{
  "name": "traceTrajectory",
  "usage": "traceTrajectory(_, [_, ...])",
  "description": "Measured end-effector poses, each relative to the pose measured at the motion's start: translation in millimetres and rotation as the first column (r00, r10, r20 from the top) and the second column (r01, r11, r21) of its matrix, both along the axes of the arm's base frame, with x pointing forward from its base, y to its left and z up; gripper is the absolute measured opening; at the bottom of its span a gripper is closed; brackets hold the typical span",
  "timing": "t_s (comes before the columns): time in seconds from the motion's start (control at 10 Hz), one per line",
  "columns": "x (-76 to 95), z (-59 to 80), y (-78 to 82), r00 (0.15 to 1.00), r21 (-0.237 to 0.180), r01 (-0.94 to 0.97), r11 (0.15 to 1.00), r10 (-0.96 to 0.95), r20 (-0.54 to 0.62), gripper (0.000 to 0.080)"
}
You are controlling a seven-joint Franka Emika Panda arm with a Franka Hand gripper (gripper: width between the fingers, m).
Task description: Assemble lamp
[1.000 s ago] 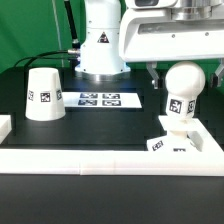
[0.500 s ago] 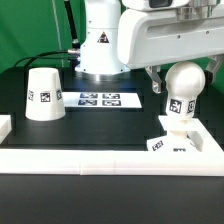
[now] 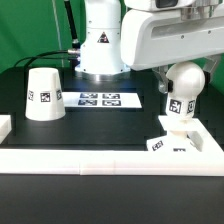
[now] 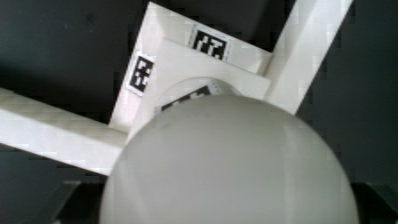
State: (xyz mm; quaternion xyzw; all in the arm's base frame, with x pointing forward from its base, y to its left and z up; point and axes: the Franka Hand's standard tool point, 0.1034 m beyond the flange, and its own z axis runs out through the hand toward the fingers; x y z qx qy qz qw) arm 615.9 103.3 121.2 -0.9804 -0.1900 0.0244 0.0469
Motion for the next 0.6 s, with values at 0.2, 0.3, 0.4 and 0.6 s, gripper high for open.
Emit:
traceTrajectory(0.2, [0.0, 0.0, 0.0, 1.000, 0.000, 0.000, 1.000, 0.000, 0.000, 0.0576])
traceTrajectory(0.3, [0.0, 0.0, 0.1, 1.000, 0.000, 0.008, 1.000, -0.008, -0.001, 0.0576])
traceTrajectory(0.4, [0.0, 0.0, -0.1, 1.000, 0.000, 0.023, 1.000, -0.023, -0.002, 0.0576])
traceTrajectory(0.6, [0.1, -0.4, -5.8, 0.979, 0.015, 0.205, 0.979, -0.205, -0.012, 0.0577])
